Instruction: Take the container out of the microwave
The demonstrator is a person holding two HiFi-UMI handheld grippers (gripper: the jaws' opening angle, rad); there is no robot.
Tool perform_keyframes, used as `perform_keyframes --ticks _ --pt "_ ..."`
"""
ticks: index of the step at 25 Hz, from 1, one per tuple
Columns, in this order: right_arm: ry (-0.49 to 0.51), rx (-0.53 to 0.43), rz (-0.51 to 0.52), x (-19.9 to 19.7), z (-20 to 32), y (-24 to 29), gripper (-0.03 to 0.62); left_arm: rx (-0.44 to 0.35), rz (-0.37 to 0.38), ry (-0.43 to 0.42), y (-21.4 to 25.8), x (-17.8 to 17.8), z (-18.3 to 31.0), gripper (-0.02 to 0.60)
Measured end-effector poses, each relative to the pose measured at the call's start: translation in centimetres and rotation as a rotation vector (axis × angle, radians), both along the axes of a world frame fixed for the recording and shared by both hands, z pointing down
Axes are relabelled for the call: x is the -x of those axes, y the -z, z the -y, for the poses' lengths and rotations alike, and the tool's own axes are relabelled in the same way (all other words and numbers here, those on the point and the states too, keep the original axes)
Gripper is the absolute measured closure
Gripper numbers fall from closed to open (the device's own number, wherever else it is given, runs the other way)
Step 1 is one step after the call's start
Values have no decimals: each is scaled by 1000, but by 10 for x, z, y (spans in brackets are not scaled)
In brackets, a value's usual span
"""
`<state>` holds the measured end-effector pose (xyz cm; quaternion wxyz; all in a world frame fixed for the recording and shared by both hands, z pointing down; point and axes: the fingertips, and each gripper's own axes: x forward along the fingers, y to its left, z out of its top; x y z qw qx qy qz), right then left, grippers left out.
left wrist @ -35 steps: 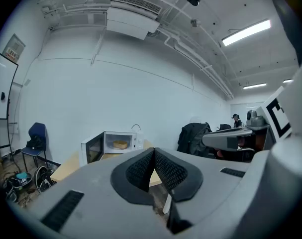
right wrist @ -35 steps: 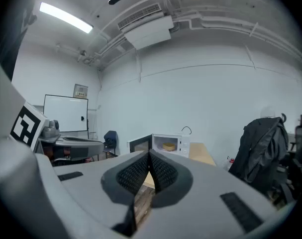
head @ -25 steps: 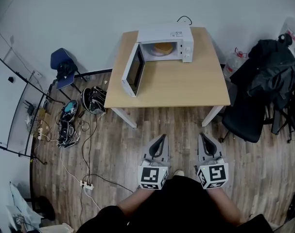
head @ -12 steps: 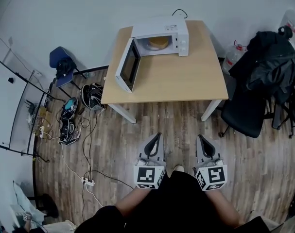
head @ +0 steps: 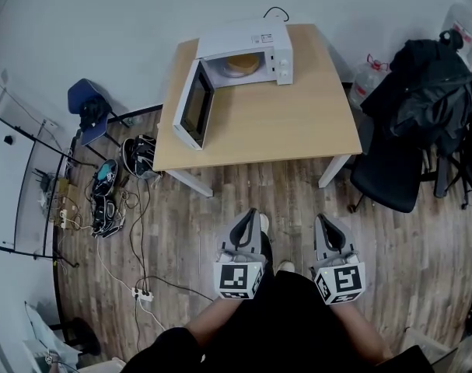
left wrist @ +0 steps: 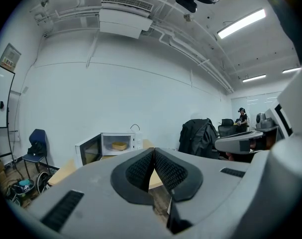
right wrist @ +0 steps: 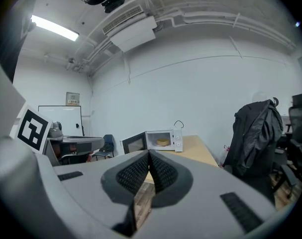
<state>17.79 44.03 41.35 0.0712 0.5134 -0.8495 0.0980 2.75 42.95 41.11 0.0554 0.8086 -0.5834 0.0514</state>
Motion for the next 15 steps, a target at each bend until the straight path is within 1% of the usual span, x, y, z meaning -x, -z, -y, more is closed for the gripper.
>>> perform_keyframes --ticks 5,10,15 --pt "-12 13 -16 -1 24 -5 534 -5 -7 -10 -1 -2 26 569" --pt "-12 20 -37 8 63 -5 534 -14 -1 -26 -4 3 63 569" --pt "-8 15 -64 27 111 5 534 -5 8 17 0 31 115 569"
